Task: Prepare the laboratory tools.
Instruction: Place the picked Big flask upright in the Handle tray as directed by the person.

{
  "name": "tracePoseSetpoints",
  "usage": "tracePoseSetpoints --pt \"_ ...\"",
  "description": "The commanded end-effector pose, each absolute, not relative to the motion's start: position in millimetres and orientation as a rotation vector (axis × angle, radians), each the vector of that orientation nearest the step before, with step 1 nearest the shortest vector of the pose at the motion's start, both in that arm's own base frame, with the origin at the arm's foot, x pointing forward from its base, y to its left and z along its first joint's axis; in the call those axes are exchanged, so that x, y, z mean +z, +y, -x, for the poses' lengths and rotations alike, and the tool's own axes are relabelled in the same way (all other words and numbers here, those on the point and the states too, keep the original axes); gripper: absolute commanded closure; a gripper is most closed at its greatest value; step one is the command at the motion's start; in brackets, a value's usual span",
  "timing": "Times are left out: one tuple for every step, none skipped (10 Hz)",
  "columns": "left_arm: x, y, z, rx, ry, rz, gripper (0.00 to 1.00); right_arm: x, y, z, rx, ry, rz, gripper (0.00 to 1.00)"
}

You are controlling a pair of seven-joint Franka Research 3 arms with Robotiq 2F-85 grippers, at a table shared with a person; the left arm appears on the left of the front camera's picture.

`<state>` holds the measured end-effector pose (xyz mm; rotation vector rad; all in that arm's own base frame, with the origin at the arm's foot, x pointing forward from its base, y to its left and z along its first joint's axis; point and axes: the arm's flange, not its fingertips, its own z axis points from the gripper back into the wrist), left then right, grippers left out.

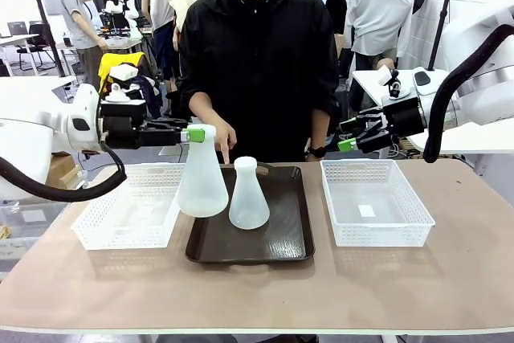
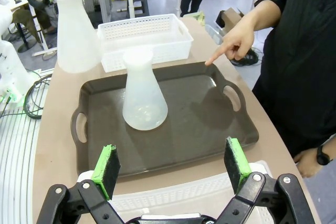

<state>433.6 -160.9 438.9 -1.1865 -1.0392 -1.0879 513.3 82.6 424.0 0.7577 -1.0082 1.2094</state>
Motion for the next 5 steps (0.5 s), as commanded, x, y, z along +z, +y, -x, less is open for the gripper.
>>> tracePoseSetpoints --pt "417.7 -162.0 -446.7 -1.120 -1.036 1.217 1.00 423.7 82.7 -512.5 1.213 -1.004 -0.757 0.00" --pt "407.6 -166.3 -449.4 -1.120 -1.056 1.238 1.00 423.7 82.7 -512.5 1.213 -1.004 -0.757 0.00" --pt "396.5 -170.4 -450.4 -1.135 -1.049 1.246 1.00 423.7 82.7 -512.5 1.213 -1.004 -0.757 0.00" --pt "385.1 -172.2 -450.2 -1.141 -1.040 1.256 1.00 423.7 82.7 -512.5 1.213 -1.004 -0.757 0.00" --pt "373.6 -173.3 -452.8 -1.155 -1.079 1.227 1.00 423.7 82.7 -512.5 1.213 -1.004 -0.757 0.00"
